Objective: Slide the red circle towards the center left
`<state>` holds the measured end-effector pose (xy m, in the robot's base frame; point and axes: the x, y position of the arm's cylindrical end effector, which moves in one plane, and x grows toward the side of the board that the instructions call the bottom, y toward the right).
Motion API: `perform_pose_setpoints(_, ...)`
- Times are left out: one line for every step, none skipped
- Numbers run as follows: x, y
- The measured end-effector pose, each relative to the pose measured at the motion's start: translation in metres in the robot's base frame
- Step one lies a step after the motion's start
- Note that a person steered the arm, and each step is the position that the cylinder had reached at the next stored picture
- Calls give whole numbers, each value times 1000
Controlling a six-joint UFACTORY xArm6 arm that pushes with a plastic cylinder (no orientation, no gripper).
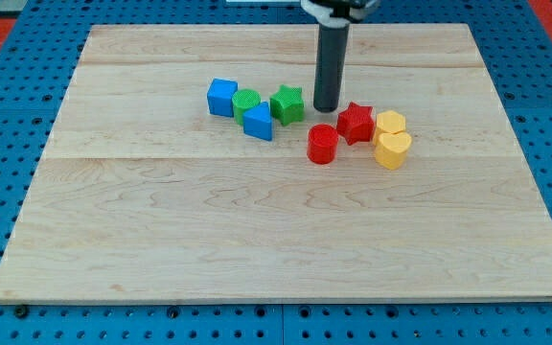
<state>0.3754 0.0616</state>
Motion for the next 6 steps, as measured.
perform_pose_setpoints(23, 0)
perform_pose_setpoints(31, 22)
perform_pose_setpoints(66, 15)
perform_pose_setpoints(74, 3)
perform_pose_setpoints(73, -3)
perform_pose_setpoints(62, -83)
